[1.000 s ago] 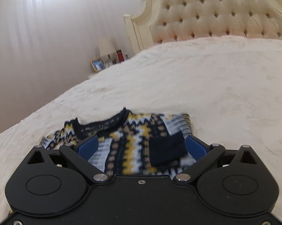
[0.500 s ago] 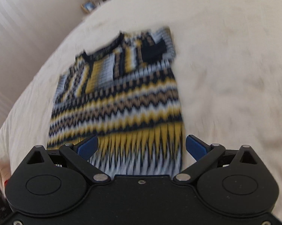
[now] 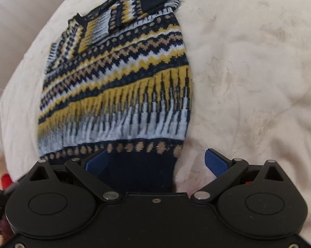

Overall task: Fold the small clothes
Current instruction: 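Open the right tool and withdraw both tools from the sweater, then grasp the sweater hem with both tools, closing on the navy ribbing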

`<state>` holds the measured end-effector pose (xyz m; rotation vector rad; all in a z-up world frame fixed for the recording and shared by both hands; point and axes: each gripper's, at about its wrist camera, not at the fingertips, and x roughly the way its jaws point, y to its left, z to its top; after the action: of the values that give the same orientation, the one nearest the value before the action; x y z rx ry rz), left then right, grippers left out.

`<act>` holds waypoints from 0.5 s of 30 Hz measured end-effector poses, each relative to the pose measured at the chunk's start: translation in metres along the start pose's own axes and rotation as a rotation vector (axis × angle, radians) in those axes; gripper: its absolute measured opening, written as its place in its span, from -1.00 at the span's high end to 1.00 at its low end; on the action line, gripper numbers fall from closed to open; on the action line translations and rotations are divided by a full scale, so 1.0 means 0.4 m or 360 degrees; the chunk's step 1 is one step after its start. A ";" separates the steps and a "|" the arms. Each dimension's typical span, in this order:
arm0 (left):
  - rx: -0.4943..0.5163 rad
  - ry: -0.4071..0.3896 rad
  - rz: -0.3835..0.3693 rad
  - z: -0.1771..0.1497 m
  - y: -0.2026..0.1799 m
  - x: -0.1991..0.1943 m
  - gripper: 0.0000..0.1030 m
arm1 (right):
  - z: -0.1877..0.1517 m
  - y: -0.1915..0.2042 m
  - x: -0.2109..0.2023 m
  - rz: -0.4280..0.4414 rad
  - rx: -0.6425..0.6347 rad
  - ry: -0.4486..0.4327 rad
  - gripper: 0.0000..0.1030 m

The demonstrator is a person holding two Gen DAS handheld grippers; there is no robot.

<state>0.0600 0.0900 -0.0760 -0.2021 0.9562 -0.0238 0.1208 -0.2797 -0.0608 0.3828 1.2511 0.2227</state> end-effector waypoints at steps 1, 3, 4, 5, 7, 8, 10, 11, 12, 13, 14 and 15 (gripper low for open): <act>0.0005 0.0001 0.0001 0.000 -0.001 0.003 -0.79 | 0.003 0.000 0.004 0.0014 0.0002 0.0014 -0.94; 0.0005 0.0004 0.0004 -0.001 -0.003 0.008 -0.79 | 0.008 -0.001 0.019 0.0044 -0.0006 0.0062 -0.94; 0.0001 0.0001 0.0001 -0.002 -0.003 0.007 -0.79 | 0.012 -0.002 0.028 0.0058 -0.0006 0.0090 -0.94; -0.0005 -0.0002 -0.0002 -0.003 -0.002 0.007 -0.79 | 0.015 -0.004 0.038 0.0078 -0.0009 0.0123 -0.94; -0.0009 -0.0011 -0.0009 -0.006 -0.001 0.005 -0.79 | 0.021 -0.006 0.053 0.0126 -0.0002 0.0180 -0.92; -0.0005 -0.0014 -0.0014 -0.008 -0.001 0.004 -0.79 | 0.023 -0.009 0.057 0.0145 0.0005 0.0197 -0.87; -0.0001 -0.0014 -0.0047 -0.010 -0.001 0.001 -0.68 | 0.023 -0.012 0.063 0.0178 0.0002 0.0219 -0.67; -0.0005 -0.0017 -0.0074 -0.012 -0.001 -0.002 -0.50 | 0.021 -0.012 0.065 0.0184 -0.0010 0.0224 -0.46; -0.0009 -0.0021 -0.0100 -0.013 -0.003 -0.004 -0.44 | 0.020 -0.007 0.066 0.0178 -0.0025 0.0229 -0.27; -0.0007 -0.0024 -0.0121 -0.015 -0.006 -0.007 -0.27 | 0.018 -0.004 0.067 0.0170 -0.0047 0.0233 -0.21; -0.0001 -0.0026 -0.0138 -0.016 -0.009 -0.007 -0.09 | 0.016 0.000 0.066 0.0172 -0.0069 0.0233 -0.12; 0.0005 -0.0028 -0.0154 -0.016 -0.011 -0.008 0.02 | 0.014 0.004 0.066 0.0177 -0.0086 0.0227 0.03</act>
<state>0.0535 0.0850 -0.0762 -0.2449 0.9281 -0.1125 0.1344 -0.2695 -0.0817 0.3958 1.3621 0.3835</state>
